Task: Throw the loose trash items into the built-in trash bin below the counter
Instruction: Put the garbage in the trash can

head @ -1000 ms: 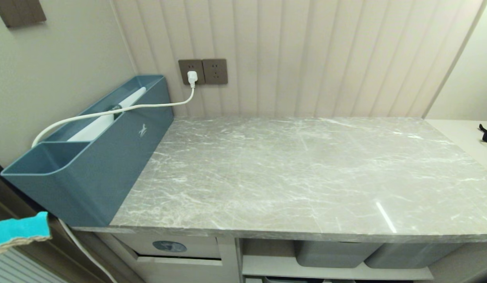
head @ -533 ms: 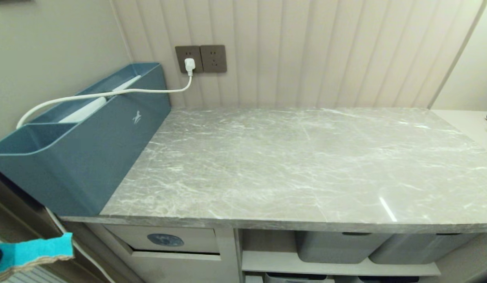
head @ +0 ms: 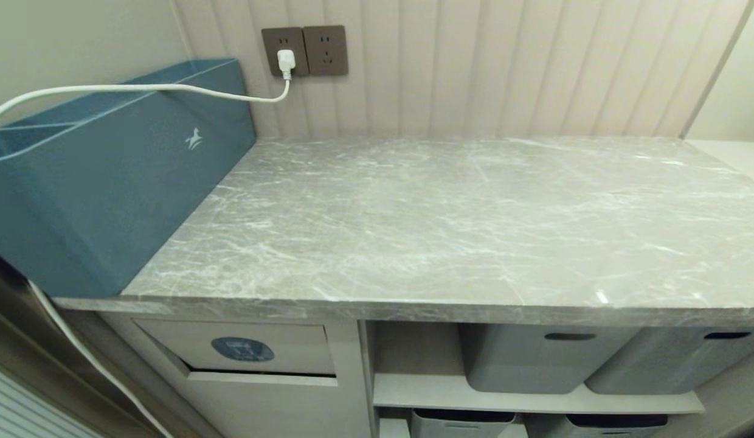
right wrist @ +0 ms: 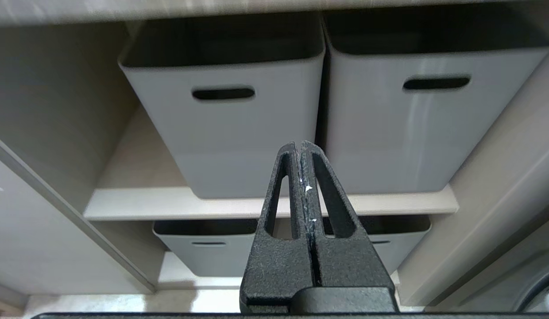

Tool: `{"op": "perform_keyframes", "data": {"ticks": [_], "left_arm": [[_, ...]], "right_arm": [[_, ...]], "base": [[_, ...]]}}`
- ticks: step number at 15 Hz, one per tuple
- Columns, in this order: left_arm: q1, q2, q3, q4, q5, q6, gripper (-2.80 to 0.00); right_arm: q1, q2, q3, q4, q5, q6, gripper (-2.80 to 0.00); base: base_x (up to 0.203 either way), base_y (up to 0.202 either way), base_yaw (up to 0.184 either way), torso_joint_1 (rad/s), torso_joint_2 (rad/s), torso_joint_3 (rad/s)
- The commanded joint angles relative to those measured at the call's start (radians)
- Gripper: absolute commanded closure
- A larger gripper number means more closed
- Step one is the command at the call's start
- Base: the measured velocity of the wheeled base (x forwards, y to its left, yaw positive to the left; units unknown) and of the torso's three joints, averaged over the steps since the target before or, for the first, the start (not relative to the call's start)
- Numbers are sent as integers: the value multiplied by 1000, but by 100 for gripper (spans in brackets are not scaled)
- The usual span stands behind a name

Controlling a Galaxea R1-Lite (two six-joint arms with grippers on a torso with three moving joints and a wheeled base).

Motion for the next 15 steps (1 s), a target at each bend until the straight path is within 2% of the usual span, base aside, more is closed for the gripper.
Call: {"op": "perform_keyframes", "data": {"ticks": [1,3,9,13,15], "left_arm": [[-12,-148,42,20,4,1,0],[-21,-238,48,43,10,-3,0],[-24,-249,58,26,31,-19,0],[-24,-248,58,26,20,-9,0],[-24,-249,57,26,15,25,0]], "right_arm": [[0,0,1,-1,0,0,0],[0,0,2,-1,0,0,0],[0,0,0,-1,-2,0,0],[0,1,2,-1,-2,0,0],[0,2,2,-1,-2,0,0]], "base": [[0,0,0,-212,508,287],[0,0,0,-208,493,284],[0,0,0,-185,479,287],[0,0,0,-158,457,306],[0,0,0,-135,449,316]]}}
